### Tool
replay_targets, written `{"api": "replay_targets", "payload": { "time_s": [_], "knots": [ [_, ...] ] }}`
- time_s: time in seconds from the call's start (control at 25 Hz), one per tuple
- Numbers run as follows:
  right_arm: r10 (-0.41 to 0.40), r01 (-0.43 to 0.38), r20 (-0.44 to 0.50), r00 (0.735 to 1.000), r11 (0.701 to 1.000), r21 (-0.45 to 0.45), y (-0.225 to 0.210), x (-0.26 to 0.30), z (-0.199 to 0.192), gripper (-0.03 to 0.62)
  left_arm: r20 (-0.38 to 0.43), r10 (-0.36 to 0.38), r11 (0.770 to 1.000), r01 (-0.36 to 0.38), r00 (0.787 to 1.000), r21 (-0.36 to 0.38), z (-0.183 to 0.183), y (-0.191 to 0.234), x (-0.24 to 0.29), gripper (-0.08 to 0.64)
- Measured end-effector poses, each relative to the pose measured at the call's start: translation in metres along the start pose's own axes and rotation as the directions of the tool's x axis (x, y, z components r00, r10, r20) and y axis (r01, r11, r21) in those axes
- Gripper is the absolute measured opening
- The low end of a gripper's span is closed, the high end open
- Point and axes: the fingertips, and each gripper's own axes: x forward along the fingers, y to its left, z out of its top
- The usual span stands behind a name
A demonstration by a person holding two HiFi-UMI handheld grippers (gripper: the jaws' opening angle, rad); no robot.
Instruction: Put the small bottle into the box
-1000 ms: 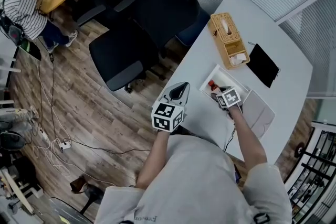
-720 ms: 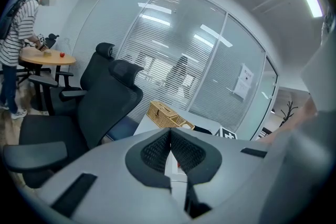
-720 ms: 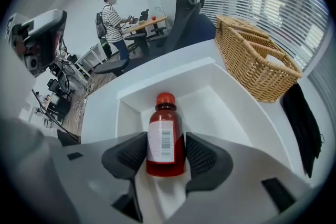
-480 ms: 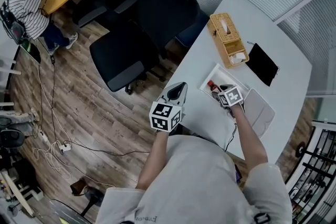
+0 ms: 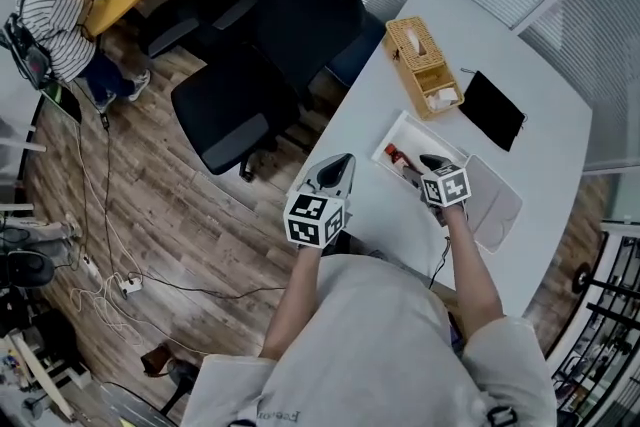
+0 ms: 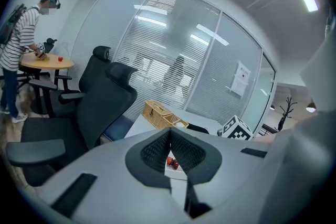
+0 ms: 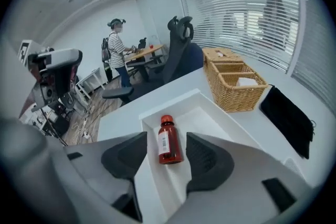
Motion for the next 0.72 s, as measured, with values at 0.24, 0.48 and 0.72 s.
{"api": "replay_targets", "payload": {
  "time_s": [0.24, 0.48, 0.72],
  "knots": [
    [-0.013, 0.004, 0.151, 0.988, 0.998, 0.056, 0.006, -0.040, 0.001, 0.239, -0.023, -0.010, 0.999, 0.011, 1.000, 0.037, -0.010, -0.025, 0.000, 0.028],
    [-0.005, -0.029, 0.295, 0.955, 0.993, 0.113, 0.013, -0.081, 0.001, 0.239, -0.046, -0.038, 0.996, 0.042, 0.998, 0.083, -0.020, -0.061, -0.001, 0.028],
    [-0.024, -0.022, 0.369, 0.929, 0.992, 0.120, 0.020, -0.117, -0.013, 0.239, -0.062, -0.020, 0.995, 0.026, 0.998, 0.095, -0.039, -0.084, -0.006, 0.028]
  ]
}}
